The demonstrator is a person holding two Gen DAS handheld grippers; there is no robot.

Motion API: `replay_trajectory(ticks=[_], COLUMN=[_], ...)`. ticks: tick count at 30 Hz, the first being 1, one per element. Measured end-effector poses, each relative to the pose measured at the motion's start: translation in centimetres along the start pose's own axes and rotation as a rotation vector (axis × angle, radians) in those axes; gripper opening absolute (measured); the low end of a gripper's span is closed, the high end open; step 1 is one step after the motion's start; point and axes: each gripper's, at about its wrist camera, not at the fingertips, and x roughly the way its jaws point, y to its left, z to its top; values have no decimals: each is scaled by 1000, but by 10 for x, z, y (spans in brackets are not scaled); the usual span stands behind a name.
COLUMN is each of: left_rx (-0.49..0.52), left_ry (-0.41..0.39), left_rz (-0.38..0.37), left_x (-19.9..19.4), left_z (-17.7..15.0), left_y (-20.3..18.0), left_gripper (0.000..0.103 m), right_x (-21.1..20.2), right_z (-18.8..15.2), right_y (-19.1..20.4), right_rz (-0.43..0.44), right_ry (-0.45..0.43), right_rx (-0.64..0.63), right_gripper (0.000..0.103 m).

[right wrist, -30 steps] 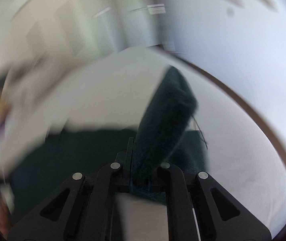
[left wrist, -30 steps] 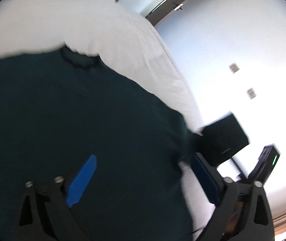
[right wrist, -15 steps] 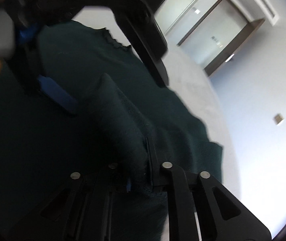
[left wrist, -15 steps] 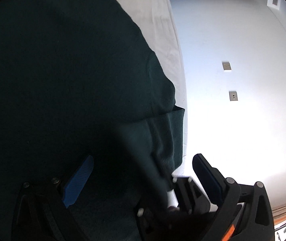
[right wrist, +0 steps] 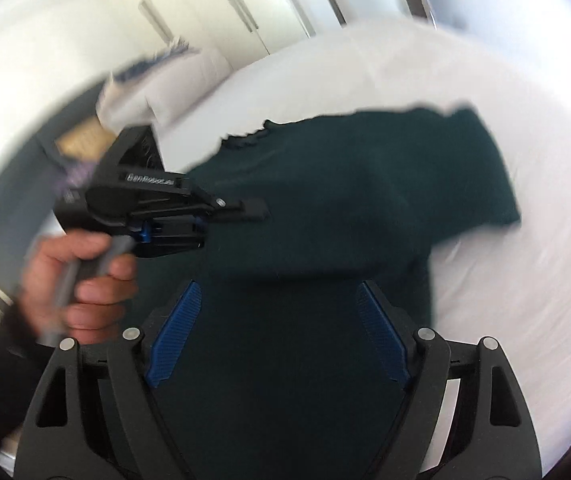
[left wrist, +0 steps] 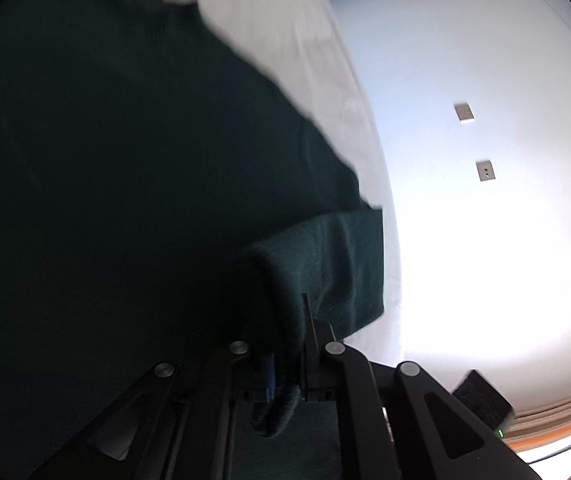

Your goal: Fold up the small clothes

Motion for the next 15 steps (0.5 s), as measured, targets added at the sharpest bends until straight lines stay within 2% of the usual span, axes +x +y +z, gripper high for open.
replay_trajectory(ticks=[1, 3, 5, 7, 9, 12, 13, 14, 15], left_rx=[22, 55, 35, 0, -44, -80, -88, -93, -91], left_ry=[-27, -77, -114, -140, -157, -181, -186, -195, -201], left_rz=[37, 122, 175, 213, 229, 258, 259, 267, 275], left_x=[-12, -33, -53, -67, -76, -86, -89, -92, -103], left_z=[8, 20, 32, 40, 46, 49, 50, 51, 50], left_y=[0, 6, 25, 44, 66, 87, 91, 96, 110], left_gripper=[7, 7, 7, 7, 7, 7, 7, 7, 7], right_x=[-2, 14, 32, 32, 43, 44, 52, 45, 41], right_z=[-2, 10, 38, 51, 66, 63, 81, 58, 53], right_y=[-4, -33, -77, -92, -105, -91, -103, -79, -75], right_rz=[10, -75, -54, -24, -33, -52, -54, -52, -48], right_ry=[11, 55, 53, 24, 20, 19, 18, 16, 13], right_rx=[53, 116, 174, 196, 185, 162, 158, 157, 157], right_gripper=[80, 80, 80, 80, 80, 80, 80, 80, 80])
